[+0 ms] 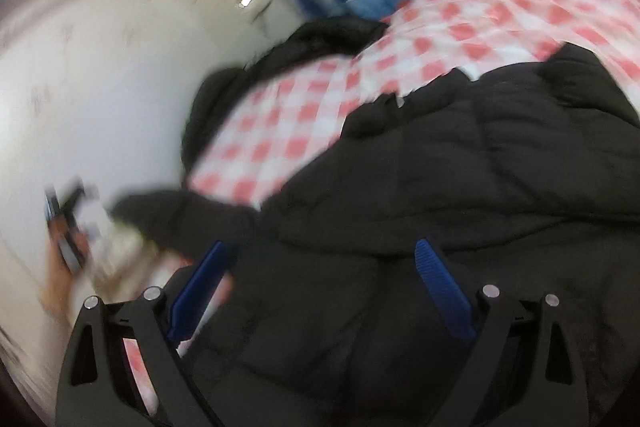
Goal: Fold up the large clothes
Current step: 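Grasp the other sleeve cuff with the left gripper and lift it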
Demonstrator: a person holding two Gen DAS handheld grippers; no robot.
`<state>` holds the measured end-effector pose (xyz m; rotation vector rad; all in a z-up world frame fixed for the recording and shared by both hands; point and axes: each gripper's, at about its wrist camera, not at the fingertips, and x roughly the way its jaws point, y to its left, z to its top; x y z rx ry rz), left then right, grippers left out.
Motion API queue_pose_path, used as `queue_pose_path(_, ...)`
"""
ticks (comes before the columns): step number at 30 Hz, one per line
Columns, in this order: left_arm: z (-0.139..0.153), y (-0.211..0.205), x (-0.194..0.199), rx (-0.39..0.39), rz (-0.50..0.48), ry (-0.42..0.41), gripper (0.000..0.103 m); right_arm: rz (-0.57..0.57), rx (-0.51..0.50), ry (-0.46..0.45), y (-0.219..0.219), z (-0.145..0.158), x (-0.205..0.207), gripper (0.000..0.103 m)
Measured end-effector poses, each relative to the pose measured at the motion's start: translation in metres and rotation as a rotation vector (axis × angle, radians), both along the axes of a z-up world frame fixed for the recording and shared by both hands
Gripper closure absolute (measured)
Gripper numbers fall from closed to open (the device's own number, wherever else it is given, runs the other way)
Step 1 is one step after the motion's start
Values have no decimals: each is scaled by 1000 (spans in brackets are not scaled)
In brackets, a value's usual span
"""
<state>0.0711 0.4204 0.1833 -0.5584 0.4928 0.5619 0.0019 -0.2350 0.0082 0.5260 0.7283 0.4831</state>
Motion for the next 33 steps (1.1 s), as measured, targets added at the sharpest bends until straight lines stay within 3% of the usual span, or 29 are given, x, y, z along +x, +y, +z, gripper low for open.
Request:
queue_pose_path(2, -4, 4, 15, 37, 46, 65, 8, 23, -22, 21, 9, -11, 5, 12)
queue_pose_path(8, -16, 7, 40, 44, 109, 129, 9, -9, 8, 23, -5, -17, 8, 12)
queue_pose_path(10, -16, 8, 44, 59, 89, 122, 40, -17, 22, 31, -10, -19, 9, 12)
queue_pose_path(11, -17, 8, 49, 43, 63, 128, 72, -21, 34, 37, -12, -20, 10, 12)
queue_pose_path(12, -17, 11, 54, 10, 22, 128, 88, -24, 40, 40, -13, -20, 9, 12)
queue_pose_path(14, -12, 8, 58, 10, -11, 106, 97, -35, 51, 36, -17, -18, 10, 12)
queue_pose_path(18, 13, -16, 46, 10, -82, -5, 99, -64, 71, 9, -27, -9, 9, 12)
queue_pose_path(23, 59, -84, 44, 8, -255, -141, 99, -151, 97, -17, -57, 4, 7, 12)
queue_pose_path(27, 93, -158, 47, 8, -424, -230, 99, -221, 172, 10, -87, 1, 9, 12)
queue_pose_path(33, 111, -279, 57, -34, -677, -310, 99, -294, 313, 25, -126, -3, 5, 12)
